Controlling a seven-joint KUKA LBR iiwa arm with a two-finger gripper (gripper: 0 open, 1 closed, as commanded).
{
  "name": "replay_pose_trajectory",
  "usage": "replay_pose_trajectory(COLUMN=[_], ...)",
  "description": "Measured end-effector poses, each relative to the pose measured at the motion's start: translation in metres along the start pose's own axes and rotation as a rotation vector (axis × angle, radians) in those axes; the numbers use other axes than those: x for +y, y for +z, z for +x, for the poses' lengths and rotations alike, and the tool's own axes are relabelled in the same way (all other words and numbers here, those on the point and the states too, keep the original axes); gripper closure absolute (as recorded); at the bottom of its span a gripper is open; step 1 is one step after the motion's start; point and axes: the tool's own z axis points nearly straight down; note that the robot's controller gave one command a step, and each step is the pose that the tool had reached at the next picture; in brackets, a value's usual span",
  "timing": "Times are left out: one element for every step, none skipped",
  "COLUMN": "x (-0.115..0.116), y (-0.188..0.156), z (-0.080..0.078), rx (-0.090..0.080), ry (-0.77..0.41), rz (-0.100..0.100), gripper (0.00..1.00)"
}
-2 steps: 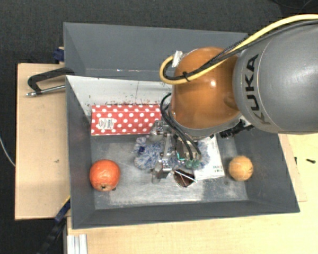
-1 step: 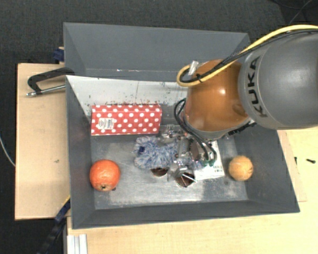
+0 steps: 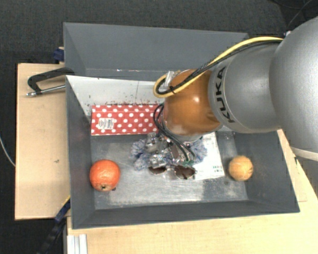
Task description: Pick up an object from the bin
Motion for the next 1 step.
replay_pose_trajectory(x=[0.0000], y=[-0.0009], z=[0.0002], rx=[0.002], ry=[-0.002], rz=[0.000], gripper=[1.00])
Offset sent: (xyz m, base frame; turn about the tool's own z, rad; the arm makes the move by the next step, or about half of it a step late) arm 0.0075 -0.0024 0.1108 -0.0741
